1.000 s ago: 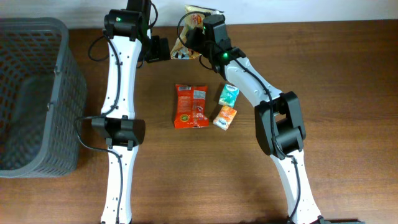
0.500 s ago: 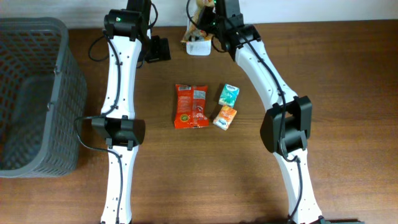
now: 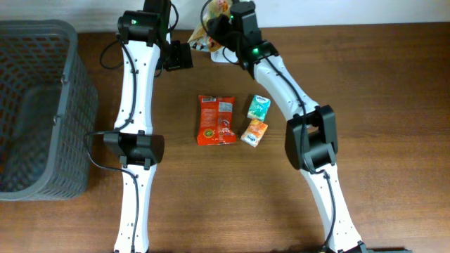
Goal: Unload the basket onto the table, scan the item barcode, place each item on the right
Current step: 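Hold the wet-wipes pack in front of the scanner with the right gripper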
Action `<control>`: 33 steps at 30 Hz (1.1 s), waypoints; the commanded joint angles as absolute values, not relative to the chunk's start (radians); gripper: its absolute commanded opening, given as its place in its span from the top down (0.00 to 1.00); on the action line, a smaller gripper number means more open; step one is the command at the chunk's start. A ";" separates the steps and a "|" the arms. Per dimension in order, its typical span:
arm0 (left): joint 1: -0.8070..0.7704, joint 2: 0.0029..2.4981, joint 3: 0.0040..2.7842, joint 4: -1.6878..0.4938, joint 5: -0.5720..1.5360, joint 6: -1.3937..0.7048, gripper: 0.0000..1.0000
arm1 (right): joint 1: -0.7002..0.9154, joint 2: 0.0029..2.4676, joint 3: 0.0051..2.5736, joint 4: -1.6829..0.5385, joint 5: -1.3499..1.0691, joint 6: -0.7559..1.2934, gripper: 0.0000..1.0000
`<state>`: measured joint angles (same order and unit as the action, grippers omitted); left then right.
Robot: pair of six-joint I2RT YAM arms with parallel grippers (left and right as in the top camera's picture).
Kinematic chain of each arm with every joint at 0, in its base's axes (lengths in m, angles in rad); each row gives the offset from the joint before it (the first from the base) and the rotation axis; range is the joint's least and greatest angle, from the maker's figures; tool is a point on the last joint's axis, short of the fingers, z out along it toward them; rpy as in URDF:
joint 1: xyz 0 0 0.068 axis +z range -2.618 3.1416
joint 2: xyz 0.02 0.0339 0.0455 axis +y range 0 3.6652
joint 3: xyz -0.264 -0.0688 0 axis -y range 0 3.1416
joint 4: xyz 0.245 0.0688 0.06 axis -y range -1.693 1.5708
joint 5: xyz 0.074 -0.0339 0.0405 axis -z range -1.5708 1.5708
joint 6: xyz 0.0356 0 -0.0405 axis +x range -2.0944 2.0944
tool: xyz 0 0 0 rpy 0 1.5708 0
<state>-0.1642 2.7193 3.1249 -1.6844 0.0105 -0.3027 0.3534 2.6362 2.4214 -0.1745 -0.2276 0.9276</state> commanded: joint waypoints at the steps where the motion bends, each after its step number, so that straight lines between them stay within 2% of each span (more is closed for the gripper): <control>1: -0.167 2.716 3.129 -1.684 0.003 -0.297 0.01 | 0.283 2.617 2.440 -0.161 -0.212 0.933 0.96; 6: -0.167 2.716 3.129 -1.684 0.003 -0.297 0.01 | 0.287 2.621 2.440 -0.163 -0.181 0.933 0.96; 9: -0.167 2.716 3.129 -1.684 0.003 -0.297 0.01 | 0.287 2.592 2.440 -0.098 -0.276 0.933 0.96; 13: -0.167 2.716 3.129 -1.684 0.003 -0.297 0.01 | 0.288 2.531 2.441 -0.093 -0.281 0.932 0.96; 17: -0.167 2.716 3.129 -1.684 0.003 -0.297 0.01 | 0.296 2.560 2.440 -0.311 -0.134 0.880 0.96; 19: -0.167 2.716 3.129 -1.684 0.003 -0.297 0.01 | 0.306 2.579 2.440 -0.392 -0.138 0.842 0.96; 26: -0.167 2.716 3.129 -1.684 0.003 -0.297 0.01 | 0.314 2.505 2.440 -0.352 -0.196 0.843 0.96; 33: -0.167 2.716 3.129 -1.684 0.003 -0.297 0.01 | 0.405 2.535 2.439 -0.478 -0.119 0.846 0.96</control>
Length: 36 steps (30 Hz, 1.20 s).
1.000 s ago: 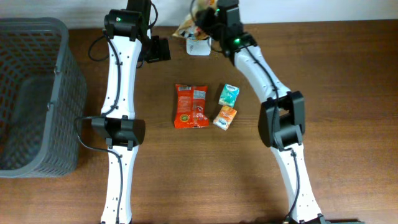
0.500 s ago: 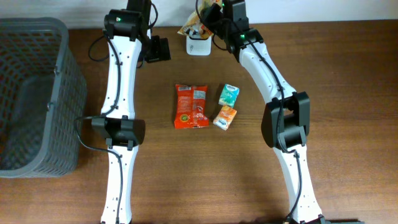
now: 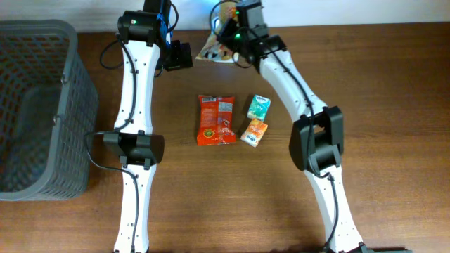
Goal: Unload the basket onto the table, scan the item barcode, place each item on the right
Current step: 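Hold the wet-wipes pack in front of the scanner with the right gripper, then carry the wet-wipes pack to the right table edge and release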
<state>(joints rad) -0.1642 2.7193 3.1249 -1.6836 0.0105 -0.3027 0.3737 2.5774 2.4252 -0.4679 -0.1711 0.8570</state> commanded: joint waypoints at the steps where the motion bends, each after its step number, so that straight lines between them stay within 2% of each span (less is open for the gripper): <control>1: -0.167 2.716 3.129 -1.684 0.003 -0.297 0.01 | 0.408 2.537 2.439 -0.484 -0.094 0.846 0.96; 10: -0.167 2.716 3.129 -1.684 0.003 -0.297 0.01 | 0.356 2.538 2.440 -0.482 -0.099 0.847 0.96; 13: -0.167 2.716 3.129 -1.684 0.003 -0.297 0.01 | 0.272 2.503 2.440 -0.485 -0.211 0.846 0.96; 18: -0.167 2.716 3.129 -1.684 0.003 -0.297 0.01 | -0.011 2.354 2.440 -0.701 -0.279 0.846 0.96; 21: -0.167 2.716 3.129 -1.684 0.003 -0.297 0.01 | -0.235 2.323 2.440 -0.958 -0.277 0.841 0.96; 22: -0.167 2.716 3.129 -1.684 0.003 -0.297 0.01 | -0.285 2.329 2.440 -1.025 -0.273 0.813 0.96; 24: -0.167 2.716 3.129 -1.684 0.003 -0.297 0.01 | -0.434 2.341 2.440 -1.185 -0.221 0.625 0.96; 28: -0.167 2.716 3.129 -1.684 0.003 -0.297 0.01 | -0.574 2.352 2.438 -1.324 0.010 0.450 0.96; 30: -0.167 2.716 3.129 -1.684 0.003 -0.297 0.01 | -0.616 2.360 2.438 -1.355 0.104 0.445 0.96; 33: -0.167 2.716 3.129 -1.684 0.003 -0.297 0.01 | -0.664 2.365 2.415 -1.366 0.110 0.445 0.95; 35: -0.167 2.716 3.129 -1.684 0.003 -0.297 0.01 | -0.668 2.365 2.361 -1.347 0.110 0.444 0.84; 36: -0.167 2.716 3.129 -1.684 0.003 -0.297 0.01 | -0.668 2.365 2.329 -1.333 0.110 0.445 0.68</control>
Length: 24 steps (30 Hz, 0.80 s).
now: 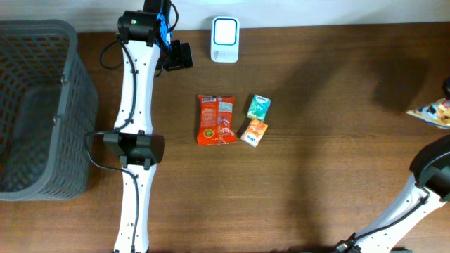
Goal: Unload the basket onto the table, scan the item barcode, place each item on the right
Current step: 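Carry the wet-wipes pack to the right table edge and release, then reach the right gripper down to the red snack bag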
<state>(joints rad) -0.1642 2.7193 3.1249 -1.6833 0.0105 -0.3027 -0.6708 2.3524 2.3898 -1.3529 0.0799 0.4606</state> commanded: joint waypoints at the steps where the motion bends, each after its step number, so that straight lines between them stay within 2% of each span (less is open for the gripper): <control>1: -0.167 2.716 3.129 -1.684 0.003 -0.297 0.01 | -0.668 2.365 2.302 -1.324 0.110 0.445 0.55; 2: -0.167 2.716 3.129 -1.684 0.003 -0.297 0.01 | -0.668 2.365 2.275 -1.320 0.109 0.445 0.42; 3: -0.167 2.716 3.129 -1.684 0.003 -0.297 0.01 | -0.667 2.365 2.255 -1.329 0.107 0.445 0.36; 4: -0.167 2.716 3.129 -1.684 0.003 -0.297 0.01 | -0.667 2.365 2.254 -1.353 0.088 0.444 0.34; 5: -0.167 2.716 3.129 -1.684 0.003 -0.297 0.01 | -0.668 2.359 2.259 -1.382 0.002 0.420 0.27; 6: -0.167 2.716 3.129 -1.684 0.003 -0.297 0.01 | -0.669 2.343 2.260 -1.397 -0.084 0.402 0.01; 9: -0.167 2.716 3.129 -1.684 0.003 -0.297 0.01 | -0.665 2.244 2.260 -1.405 -0.314 0.400 0.01; 11: -0.167 2.716 3.129 -1.684 0.003 -0.297 0.01 | -0.646 2.167 2.260 -1.412 -0.385 0.392 0.01; 14: -0.167 2.716 3.129 -1.684 0.003 -0.297 0.01 | -0.563 2.053 2.260 -1.454 -0.475 0.237 0.01; 19: -0.167 2.716 3.129 -1.684 0.003 -0.297 0.01 | -0.309 2.045 2.245 -1.523 -0.455 0.081 0.01; 24: -0.167 2.716 3.129 -1.684 0.003 -0.297 0.01 | -0.037 2.084 2.126 -1.448 -0.351 0.083 0.01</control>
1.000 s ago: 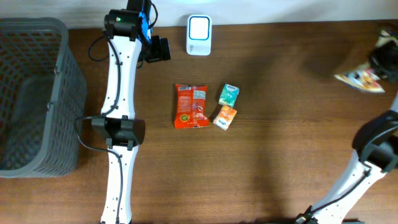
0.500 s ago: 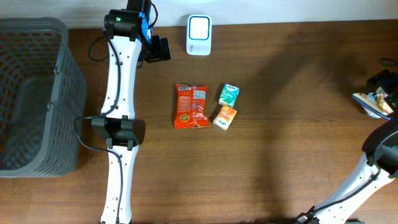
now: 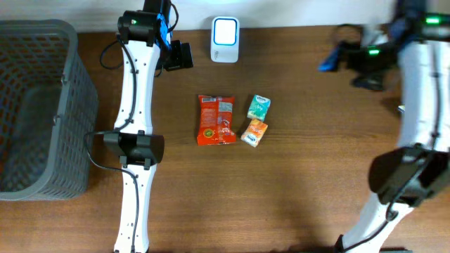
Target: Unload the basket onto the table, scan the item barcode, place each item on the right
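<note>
The white barcode scanner (image 3: 225, 39) stands at the back edge of the table. Three items lie mid-table: a red snack bag (image 3: 216, 119), a small green packet (image 3: 258, 107) and a small orange packet (image 3: 254, 132). My right gripper (image 3: 336, 57) hangs over the back right of the table, pointing left towards the scanner; its fingers look apart and nothing shows between them. My left gripper (image 3: 181, 56) sits just left of the scanner, and its jaws are too dark to read. The yellow snack bag is out of view.
A large grey mesh basket (image 3: 42, 42) fills the left side of the table. The left arm (image 3: 133, 105) runs up the table left of the three items. The right arm (image 3: 418, 91) stands along the right edge.
My right arm was almost out of frame, with the yellow bag at the far right edge. Now the gripper is back over the back right of the table, without the bag. The left arm is unchanged.
My right gripper first held a yellow snack bag over the scanner, still there a second later. Then arm and bag were at the far right edge, the scanner uncovered. Now the gripper is over the table again, and the bag is gone from view.
</note>
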Action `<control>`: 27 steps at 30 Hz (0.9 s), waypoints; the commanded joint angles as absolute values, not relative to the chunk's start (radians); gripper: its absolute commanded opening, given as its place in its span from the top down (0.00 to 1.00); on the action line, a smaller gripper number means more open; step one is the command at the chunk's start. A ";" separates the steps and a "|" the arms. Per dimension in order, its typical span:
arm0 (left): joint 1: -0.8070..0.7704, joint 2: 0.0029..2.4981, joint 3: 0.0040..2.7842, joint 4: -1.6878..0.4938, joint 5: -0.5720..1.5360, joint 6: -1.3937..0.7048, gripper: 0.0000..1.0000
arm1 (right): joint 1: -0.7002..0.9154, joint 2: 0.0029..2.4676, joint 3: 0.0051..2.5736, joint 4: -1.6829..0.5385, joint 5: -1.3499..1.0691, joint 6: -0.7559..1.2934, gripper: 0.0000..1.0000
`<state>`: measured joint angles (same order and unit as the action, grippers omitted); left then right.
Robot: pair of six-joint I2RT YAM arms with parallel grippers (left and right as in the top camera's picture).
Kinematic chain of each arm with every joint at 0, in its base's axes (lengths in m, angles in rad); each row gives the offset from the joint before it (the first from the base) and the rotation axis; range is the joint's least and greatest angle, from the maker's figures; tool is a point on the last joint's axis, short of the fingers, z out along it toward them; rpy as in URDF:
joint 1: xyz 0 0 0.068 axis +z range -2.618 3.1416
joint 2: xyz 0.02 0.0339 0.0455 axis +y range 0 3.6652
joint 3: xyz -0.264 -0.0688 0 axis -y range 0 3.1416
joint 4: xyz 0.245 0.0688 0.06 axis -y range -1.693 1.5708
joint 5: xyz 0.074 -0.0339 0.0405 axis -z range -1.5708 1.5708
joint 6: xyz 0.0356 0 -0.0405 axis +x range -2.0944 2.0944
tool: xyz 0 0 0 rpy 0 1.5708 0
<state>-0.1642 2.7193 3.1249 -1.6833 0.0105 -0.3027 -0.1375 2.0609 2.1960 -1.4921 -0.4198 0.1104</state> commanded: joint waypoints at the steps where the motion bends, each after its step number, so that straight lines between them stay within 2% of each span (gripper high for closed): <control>1: -0.167 2.716 3.129 -1.684 0.003 -0.297 0.01 | 0.027 2.086 2.062 -1.392 -0.347 0.089 0.01; 7: -0.167 2.716 3.129 -1.684 0.003 -0.297 0.01 | 0.239 2.086 1.801 -1.087 -0.363 0.253 0.00; 10: -0.167 2.716 3.129 -1.684 0.003 -0.297 0.01 | 0.333 2.086 1.798 -0.996 -0.384 0.252 0.04; 12: -0.167 2.716 3.129 -1.684 0.003 -0.297 0.01 | 0.392 2.087 1.793 -0.937 -0.366 0.252 0.10; 14: -0.167 2.716 3.129 -1.684 0.003 -0.297 0.01 | 0.447 2.088 1.779 -0.891 -0.294 0.256 0.10; 17: -0.167 2.716 3.129 -1.684 0.003 -0.297 0.01 | 0.492 2.088 1.760 -0.873 -0.178 0.392 0.15; 21: -0.167 2.716 3.129 -1.684 0.003 -0.297 0.01 | 0.517 2.096 1.758 -0.873 -0.179 0.402 0.15; 25: -0.167 2.716 3.129 -1.684 0.003 -0.297 0.01 | 0.550 2.143 1.758 -0.866 -0.169 0.411 0.24; 27: -0.167 2.716 3.129 -1.684 0.003 -0.297 0.01 | 0.550 2.188 1.758 -0.850 -0.157 0.466 0.25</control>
